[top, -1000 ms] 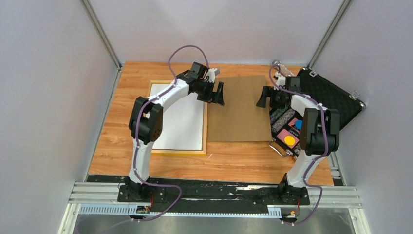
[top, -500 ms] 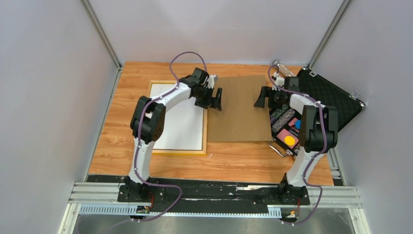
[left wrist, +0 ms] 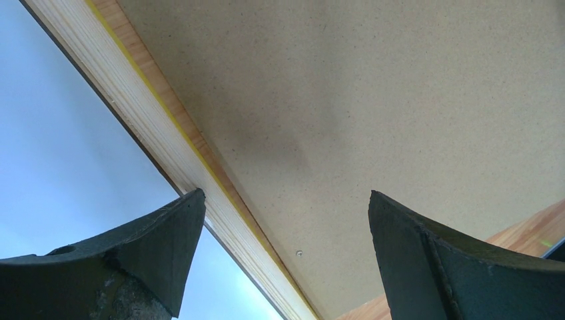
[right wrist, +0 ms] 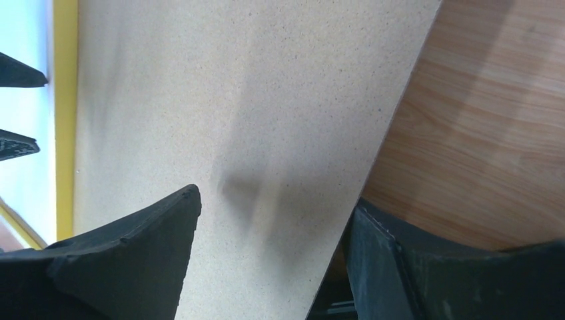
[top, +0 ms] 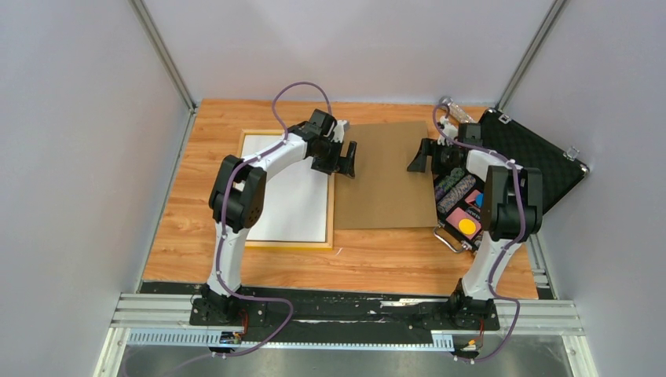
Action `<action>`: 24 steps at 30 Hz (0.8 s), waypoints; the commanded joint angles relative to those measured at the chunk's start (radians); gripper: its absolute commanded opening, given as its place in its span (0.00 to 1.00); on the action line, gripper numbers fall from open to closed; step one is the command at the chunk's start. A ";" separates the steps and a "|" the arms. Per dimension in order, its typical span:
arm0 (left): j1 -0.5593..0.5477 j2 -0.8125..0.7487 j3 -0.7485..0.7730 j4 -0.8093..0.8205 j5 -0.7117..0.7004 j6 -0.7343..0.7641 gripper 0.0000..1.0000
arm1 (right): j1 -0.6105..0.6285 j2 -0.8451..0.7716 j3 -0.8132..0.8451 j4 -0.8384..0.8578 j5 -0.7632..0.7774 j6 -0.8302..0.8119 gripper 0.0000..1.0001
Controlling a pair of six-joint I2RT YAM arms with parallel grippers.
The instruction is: Put the photo into the frame
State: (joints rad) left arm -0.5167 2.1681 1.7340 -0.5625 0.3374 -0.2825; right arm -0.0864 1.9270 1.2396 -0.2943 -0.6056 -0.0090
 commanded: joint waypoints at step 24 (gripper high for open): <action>-0.004 -0.017 0.002 0.011 0.036 0.006 1.00 | -0.013 -0.090 0.102 -0.032 -0.312 0.161 0.26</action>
State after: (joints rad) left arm -0.5148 2.1681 1.7306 -0.5541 0.3565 -0.2829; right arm -0.1196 1.9221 1.2984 -0.3138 -0.8185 0.1371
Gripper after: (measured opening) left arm 0.999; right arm 0.291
